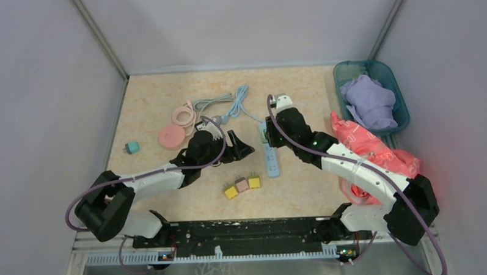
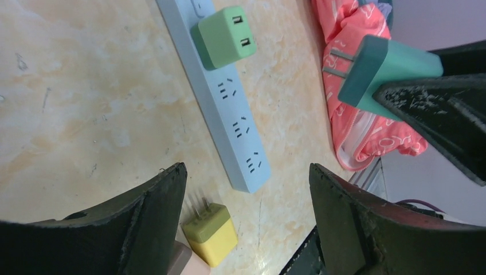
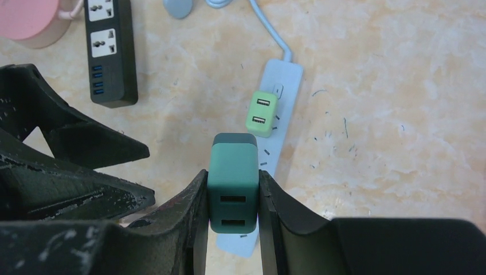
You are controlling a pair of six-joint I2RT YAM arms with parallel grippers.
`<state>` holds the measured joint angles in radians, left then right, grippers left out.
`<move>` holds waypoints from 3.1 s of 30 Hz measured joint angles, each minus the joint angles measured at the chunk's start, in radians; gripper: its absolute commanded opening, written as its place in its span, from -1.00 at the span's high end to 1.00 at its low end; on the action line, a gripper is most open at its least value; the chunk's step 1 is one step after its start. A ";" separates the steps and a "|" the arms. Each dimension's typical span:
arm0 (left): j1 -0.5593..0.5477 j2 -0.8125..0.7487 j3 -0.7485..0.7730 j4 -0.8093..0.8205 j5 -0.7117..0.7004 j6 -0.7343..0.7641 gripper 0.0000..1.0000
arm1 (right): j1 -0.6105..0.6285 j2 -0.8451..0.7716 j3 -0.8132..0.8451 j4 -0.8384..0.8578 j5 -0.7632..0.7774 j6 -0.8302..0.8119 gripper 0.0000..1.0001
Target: Insert the plug
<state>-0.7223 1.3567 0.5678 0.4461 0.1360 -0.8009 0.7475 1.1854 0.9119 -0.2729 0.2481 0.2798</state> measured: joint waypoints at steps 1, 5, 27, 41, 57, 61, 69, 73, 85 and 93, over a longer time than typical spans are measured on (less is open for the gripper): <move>-0.001 0.016 0.000 0.004 0.014 -0.009 -0.63 | -0.008 0.016 0.020 -0.030 -0.016 0.000 1.00; -0.013 0.080 0.001 0.015 0.054 -0.046 -0.58 | -0.049 0.073 0.081 -0.116 -0.062 0.000 1.00; -0.057 0.380 0.137 0.027 0.115 -0.180 -0.17 | -0.116 0.323 0.269 -0.343 -0.224 -0.001 1.00; -0.057 0.475 0.179 0.057 0.161 -0.221 0.08 | -0.116 0.413 0.295 -0.370 -0.203 -0.011 1.00; -0.061 0.509 0.188 0.097 0.184 -0.250 0.30 | -0.115 0.500 0.323 -0.358 -0.181 -0.016 1.00; -0.061 0.510 0.188 0.101 0.187 -0.253 0.32 | -0.113 0.511 0.334 -0.354 -0.163 -0.015 1.00; -0.062 0.510 0.188 0.101 0.187 -0.254 0.32 | -0.101 0.530 0.359 -0.380 -0.137 -0.006 1.00; -0.062 0.510 0.188 0.102 0.187 -0.254 0.32 | -0.098 0.537 0.369 -0.390 -0.135 -0.001 1.00; -0.064 0.510 0.188 0.104 0.186 -0.254 0.33 | -0.093 0.544 0.380 -0.403 -0.133 0.030 1.00; -0.064 0.510 0.188 0.104 0.186 -0.257 0.34 | -0.082 0.546 0.380 -0.407 -0.124 0.039 1.00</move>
<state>-0.7860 1.8668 0.7555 0.5503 0.3222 -1.0584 0.6659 1.7309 1.2922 -0.6804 0.1238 0.3187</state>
